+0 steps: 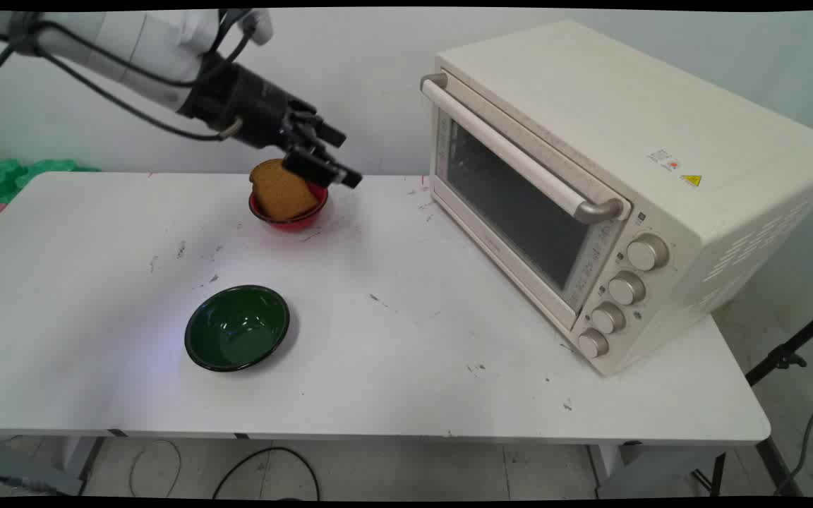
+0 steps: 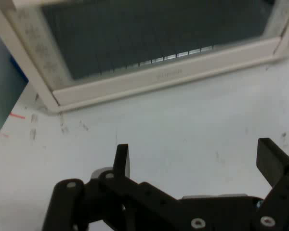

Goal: Open the oven

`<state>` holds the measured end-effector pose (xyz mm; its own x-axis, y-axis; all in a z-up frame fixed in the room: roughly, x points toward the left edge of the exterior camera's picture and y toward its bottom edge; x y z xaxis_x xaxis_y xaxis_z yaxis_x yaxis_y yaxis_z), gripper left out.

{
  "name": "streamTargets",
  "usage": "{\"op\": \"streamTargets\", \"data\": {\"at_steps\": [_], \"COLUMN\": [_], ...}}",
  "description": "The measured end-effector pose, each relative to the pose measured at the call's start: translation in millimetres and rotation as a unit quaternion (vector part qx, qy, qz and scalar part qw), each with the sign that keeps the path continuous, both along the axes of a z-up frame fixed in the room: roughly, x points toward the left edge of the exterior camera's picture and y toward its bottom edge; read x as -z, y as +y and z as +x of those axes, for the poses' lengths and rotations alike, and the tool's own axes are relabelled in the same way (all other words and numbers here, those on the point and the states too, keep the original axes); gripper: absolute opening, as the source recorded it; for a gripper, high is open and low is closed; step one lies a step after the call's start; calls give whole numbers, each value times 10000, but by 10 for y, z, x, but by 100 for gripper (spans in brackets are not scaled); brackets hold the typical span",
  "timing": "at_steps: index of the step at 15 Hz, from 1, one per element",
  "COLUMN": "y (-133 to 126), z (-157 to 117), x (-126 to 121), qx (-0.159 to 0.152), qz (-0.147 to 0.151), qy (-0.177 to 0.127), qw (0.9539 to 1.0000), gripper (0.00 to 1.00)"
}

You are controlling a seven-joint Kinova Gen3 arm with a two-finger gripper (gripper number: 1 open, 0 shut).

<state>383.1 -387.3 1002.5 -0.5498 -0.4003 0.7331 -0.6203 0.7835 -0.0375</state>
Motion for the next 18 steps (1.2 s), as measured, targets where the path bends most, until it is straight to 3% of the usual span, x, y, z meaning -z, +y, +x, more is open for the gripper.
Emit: {"op": "streamTargets", "data": {"at_steps": [17,18], "y": [-335,-354], "z": [-747,-777], "x": [-364,-379], "qx": [-469,-498], "qz": [-175,-184], "qy": [704,741], "qw": [9963,9958], "gripper": [100,0]}}
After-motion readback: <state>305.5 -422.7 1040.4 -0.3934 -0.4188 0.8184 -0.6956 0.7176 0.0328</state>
